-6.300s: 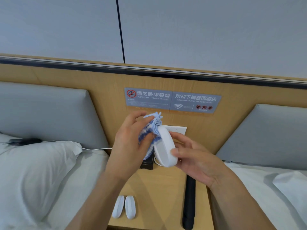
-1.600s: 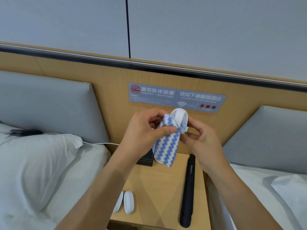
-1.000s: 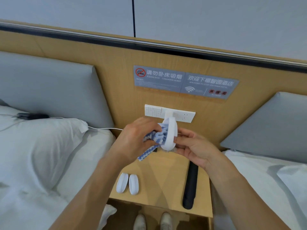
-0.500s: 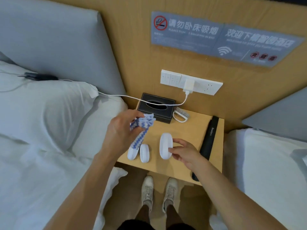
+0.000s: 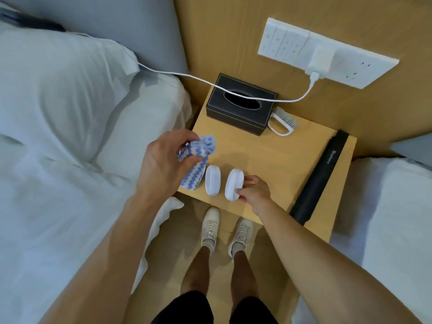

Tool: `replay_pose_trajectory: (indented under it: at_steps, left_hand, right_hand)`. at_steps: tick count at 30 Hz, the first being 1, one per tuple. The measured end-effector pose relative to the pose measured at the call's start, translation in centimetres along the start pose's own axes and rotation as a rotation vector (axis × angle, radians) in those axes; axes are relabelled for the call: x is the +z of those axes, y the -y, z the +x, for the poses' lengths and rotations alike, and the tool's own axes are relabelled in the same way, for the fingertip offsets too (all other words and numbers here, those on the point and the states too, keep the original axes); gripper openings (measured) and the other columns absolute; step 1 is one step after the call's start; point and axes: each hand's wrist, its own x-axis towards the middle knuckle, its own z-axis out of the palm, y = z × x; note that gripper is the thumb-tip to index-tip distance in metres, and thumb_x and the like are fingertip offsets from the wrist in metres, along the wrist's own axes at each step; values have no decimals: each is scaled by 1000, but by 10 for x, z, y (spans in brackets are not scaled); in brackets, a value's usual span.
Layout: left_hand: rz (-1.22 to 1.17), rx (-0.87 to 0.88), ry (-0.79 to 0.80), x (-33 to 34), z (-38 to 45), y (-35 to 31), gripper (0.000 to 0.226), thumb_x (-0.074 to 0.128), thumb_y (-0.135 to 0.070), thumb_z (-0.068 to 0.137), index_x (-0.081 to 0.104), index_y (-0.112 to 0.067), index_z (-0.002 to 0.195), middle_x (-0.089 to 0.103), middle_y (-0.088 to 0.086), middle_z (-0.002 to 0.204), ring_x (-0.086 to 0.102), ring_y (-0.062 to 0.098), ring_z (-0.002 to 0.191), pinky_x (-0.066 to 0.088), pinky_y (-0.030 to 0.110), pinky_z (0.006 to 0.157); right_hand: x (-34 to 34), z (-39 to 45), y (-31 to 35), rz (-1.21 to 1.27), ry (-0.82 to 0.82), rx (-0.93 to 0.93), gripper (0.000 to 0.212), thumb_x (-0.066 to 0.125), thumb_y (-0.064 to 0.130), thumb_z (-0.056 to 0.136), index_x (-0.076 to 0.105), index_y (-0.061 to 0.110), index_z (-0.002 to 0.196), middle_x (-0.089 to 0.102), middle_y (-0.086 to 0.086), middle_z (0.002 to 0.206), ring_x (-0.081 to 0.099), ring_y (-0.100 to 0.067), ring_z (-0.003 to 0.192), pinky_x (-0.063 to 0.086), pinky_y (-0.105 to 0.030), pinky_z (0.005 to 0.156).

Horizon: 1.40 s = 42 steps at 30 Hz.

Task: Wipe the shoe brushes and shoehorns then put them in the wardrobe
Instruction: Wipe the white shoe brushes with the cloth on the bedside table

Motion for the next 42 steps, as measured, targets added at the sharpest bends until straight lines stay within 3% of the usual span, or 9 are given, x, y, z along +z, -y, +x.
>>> replay_pose_trajectory:
  at_steps: [8,11,13,19,25,28,31,37,42]
  left_hand:
    - [-1,-20,11,13,4,13,27,75,-24,84,66,-15,107,59,-13,97,56,4,83,40,4,77]
    - [-4,-22,24,16,6,14,27,76,-25,83,66,-15,107,58,-15,97,56,3,83,39,0,73]
    - [-21,-17,29,19,9,15,27,76,-24,83,66,-15,106,58,-14,97,57,5,82,43,4,72]
    - [-74,4,22,32,19,8,24,75,-22,84,65,-17,104,59,-13,93,54,-2,78,44,9,70]
    - [-144,6,3,47,27,2,22,76,-22,83,64,-18,102,66,-8,95,60,10,80,50,16,72]
    - [-199,-14,-13,53,28,0,24,77,-22,83,62,-19,101,67,-6,95,63,13,81,53,20,74]
    - [-245,-73,-31,57,27,0,24,76,-27,83,61,-23,101,65,-16,93,62,7,85,50,10,74]
    - [-286,-184,-60,59,19,2,24,77,-27,82,61,-32,99,66,-25,97,64,0,87,47,5,70]
    - [-324,-235,-79,60,15,-4,28,78,-22,81,60,-38,97,67,-27,95,66,-2,84,46,3,68]
  right_hand:
    - [15,29,-14,-237,-73,-131,53,81,-3,72,63,12,119,71,-11,107,68,-30,102,57,-50,87]
    - [13,31,-14,-325,-80,-166,54,84,5,72,62,15,120,70,-6,111,66,-21,97,57,-36,80]
    - [9,32,-10,-432,-75,-184,55,84,11,73,61,16,123,70,-4,113,62,-16,92,47,-26,73]
    - [-24,43,19,-599,-114,-159,47,72,17,83,59,19,128,67,-5,120,63,-22,108,45,-23,79]
    - [-74,70,80,-705,-527,-567,41,71,12,86,58,17,124,55,-9,126,57,-28,112,46,-32,78]
    - [-92,92,116,-831,-584,-696,51,74,9,83,54,14,129,54,-14,129,53,-32,117,49,-41,84]
    - [-98,111,138,-983,-523,-737,56,77,12,82,52,11,132,54,-16,129,57,-36,113,51,-46,85]
    - [-90,133,147,-1154,-486,-681,41,73,20,87,54,9,122,64,-20,116,62,-40,106,47,-38,75]
    - [-90,131,148,-988,-495,-516,37,66,28,93,57,1,116,64,-24,119,61,-41,111,48,-39,79]
